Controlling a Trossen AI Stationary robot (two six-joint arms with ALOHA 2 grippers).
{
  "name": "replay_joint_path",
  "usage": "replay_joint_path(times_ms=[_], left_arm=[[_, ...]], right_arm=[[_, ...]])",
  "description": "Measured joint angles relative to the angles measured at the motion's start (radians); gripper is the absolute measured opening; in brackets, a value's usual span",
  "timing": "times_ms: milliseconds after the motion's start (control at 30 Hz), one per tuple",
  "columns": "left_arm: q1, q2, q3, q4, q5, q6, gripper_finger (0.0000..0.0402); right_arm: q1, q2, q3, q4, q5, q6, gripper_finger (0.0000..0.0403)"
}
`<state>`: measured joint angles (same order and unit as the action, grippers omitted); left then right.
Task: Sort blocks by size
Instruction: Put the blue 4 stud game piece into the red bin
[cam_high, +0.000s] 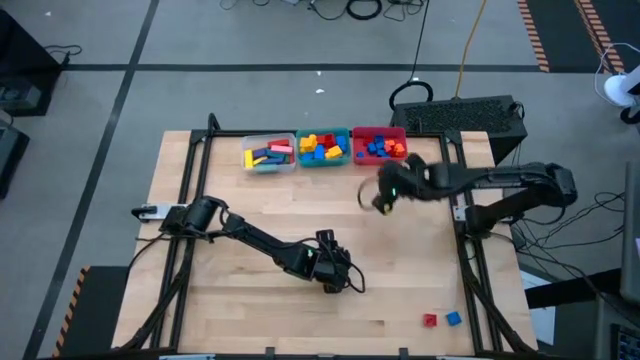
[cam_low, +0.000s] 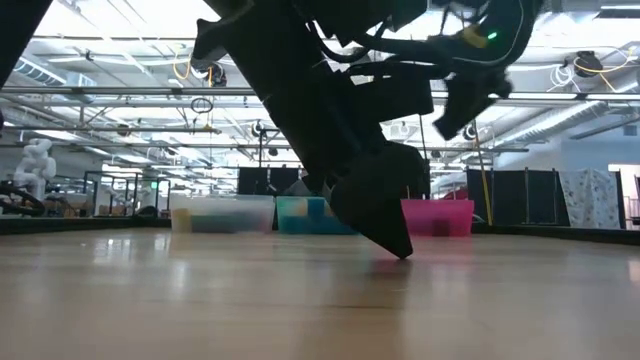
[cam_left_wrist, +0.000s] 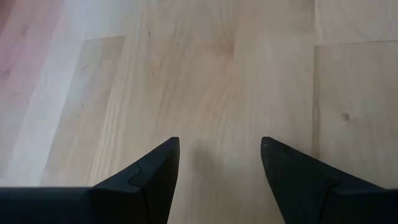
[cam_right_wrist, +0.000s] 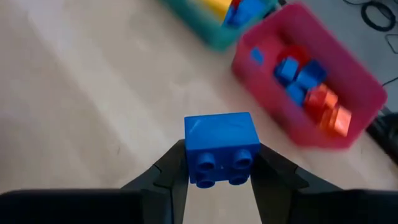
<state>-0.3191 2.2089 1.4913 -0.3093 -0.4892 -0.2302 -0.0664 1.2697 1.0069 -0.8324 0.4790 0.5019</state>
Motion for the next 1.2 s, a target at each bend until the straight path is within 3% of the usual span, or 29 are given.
replay_joint_path(times_ms=[267,567,733,900,1200], left_arm=[[-0.001,0.0,0.0,0.003,0.0,0.0,0.0228],[-0.002,0.0,0.0,0.002,0.001,-0.001,0.0228],[-0.002,0.0,-0.006,0.01,0.001,0.0,0.0228],[-0.002,-0.002,-0.028,0.026,-0.002,-0.001,0.0228],[-0.003,-0.002,-0.035,0.035,-0.007,0.003,0.0228]], right_arm=[[-0.317,0.027,0.0,0.197,-0.151,-0.2,0.0125],[-0.569,0.217,0.0,0.35,-0.226,-0.286,0.0125],[-0.635,0.31,0.0,0.425,-0.256,-0.295,0.013],[-0.669,0.36,0.0,0.446,-0.278,-0.298,0.0167],[-0.677,0.33,0.0,0.432,-0.29,-0.367,0.0236]])
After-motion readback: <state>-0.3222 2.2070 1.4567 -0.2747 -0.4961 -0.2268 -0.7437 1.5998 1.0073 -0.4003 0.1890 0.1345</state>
